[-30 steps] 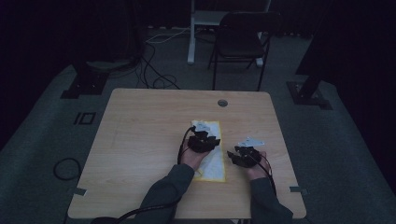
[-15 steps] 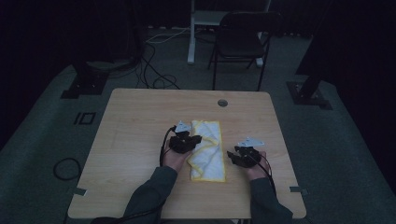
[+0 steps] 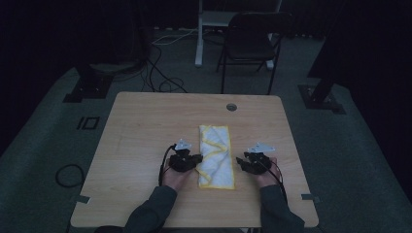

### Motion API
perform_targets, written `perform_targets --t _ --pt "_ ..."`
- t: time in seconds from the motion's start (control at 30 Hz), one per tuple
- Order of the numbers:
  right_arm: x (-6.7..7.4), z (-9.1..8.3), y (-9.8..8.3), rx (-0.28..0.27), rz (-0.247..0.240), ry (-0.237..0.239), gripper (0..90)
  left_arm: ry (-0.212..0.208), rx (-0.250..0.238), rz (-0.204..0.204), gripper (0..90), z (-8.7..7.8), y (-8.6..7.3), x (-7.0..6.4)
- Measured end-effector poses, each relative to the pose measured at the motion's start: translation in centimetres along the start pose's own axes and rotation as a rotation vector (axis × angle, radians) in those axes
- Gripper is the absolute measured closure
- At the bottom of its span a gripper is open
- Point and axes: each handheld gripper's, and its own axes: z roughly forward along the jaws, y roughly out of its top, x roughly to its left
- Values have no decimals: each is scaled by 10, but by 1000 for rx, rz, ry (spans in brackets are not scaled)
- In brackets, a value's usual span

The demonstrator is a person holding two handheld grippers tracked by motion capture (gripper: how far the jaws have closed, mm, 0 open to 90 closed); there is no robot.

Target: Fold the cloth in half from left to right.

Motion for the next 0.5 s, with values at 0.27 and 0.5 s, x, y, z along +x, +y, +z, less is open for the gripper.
perform_targets --t 0.27,0.5 --pt "0 0 0 -4 2 -1 542 -50 23 -32 667 1 -8 1" --pt "0 0 0 -6 0 -1 543 -61 35 -29 743 2 -14 -6"
